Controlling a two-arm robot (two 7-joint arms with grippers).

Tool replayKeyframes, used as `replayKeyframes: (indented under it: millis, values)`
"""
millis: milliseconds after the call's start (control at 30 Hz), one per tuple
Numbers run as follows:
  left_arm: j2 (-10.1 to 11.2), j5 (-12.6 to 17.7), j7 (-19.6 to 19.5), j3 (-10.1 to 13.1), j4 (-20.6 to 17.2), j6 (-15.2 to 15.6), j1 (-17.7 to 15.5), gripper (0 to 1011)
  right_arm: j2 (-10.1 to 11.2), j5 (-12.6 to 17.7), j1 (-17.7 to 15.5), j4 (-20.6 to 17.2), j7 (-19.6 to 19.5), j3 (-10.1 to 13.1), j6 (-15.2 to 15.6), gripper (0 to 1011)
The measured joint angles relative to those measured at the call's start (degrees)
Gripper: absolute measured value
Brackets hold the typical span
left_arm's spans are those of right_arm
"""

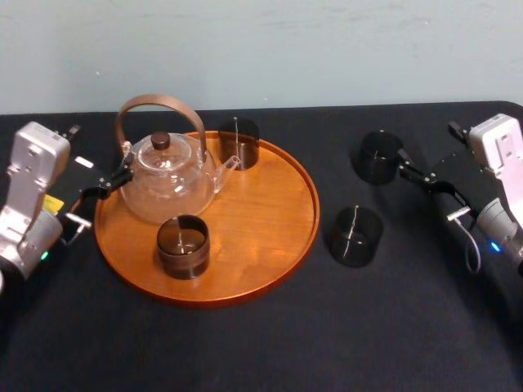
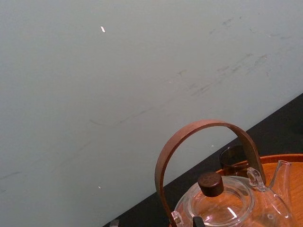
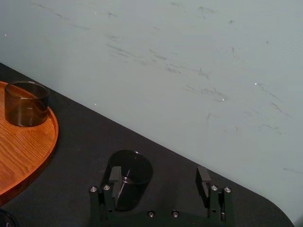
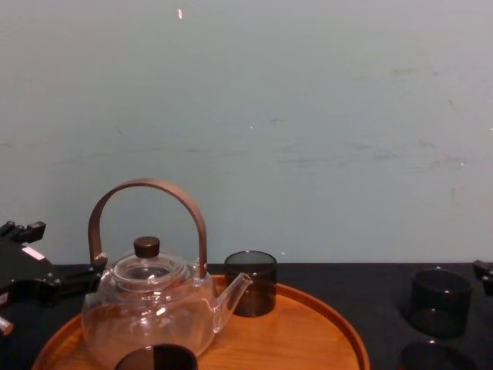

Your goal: Pick up the glass from the table and place it on the tray.

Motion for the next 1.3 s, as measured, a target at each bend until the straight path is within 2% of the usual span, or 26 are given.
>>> replayKeyframes:
  millis: [1300]
  values:
    - [0.0, 0.0, 0.0, 0.0, 0.0, 0.0, 0.0, 1010, 0.0, 0.0, 0.0, 0.0, 0.0, 0.0, 0.0, 1002]
